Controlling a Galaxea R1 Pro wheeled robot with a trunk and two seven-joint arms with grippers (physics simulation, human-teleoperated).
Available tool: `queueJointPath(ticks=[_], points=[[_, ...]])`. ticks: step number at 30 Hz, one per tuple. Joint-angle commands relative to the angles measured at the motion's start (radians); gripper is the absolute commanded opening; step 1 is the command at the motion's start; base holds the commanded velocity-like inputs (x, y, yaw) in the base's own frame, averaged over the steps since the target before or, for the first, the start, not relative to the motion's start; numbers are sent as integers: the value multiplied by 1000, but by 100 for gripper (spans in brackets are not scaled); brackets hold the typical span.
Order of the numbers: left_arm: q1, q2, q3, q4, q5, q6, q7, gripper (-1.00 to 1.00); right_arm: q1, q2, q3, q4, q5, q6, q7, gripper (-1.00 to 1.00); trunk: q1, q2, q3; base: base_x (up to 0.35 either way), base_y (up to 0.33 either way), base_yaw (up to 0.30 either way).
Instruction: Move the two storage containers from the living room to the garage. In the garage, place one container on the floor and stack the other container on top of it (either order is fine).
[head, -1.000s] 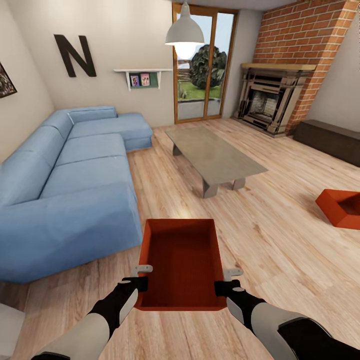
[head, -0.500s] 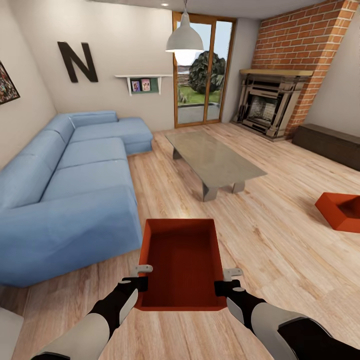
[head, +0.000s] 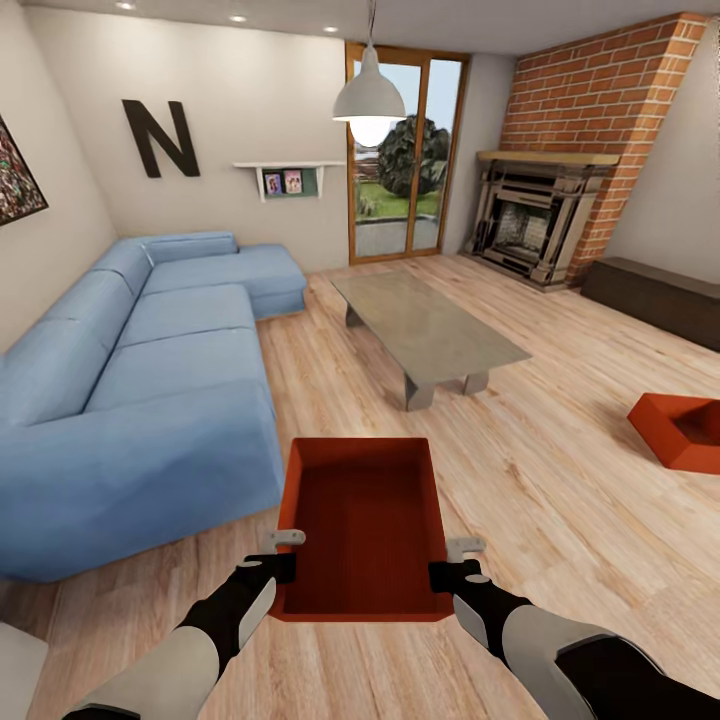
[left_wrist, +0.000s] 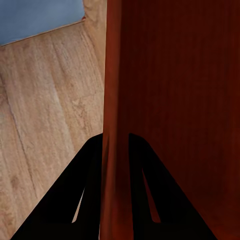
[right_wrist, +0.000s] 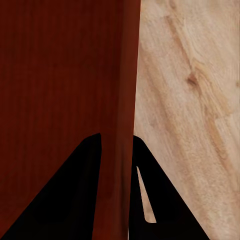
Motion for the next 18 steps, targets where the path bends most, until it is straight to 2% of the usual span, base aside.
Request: queueJointPath(ticks=[1, 5, 18], points=[[-1, 0, 12, -13, 9, 6, 13, -100, 0, 1, -19, 3, -6, -1, 2, -100, -4, 6, 4, 0, 0, 0], [-1, 0, 12, -13, 9, 6, 13, -100, 0, 1, -19, 3, -6, -1, 2, -100, -19, 34, 22, 0, 0, 0], [-1, 0, 12, -13, 9, 6, 13, -100, 0, -1, -19, 3, -6, -1, 2, -100, -19, 34, 43, 0, 0, 0]])
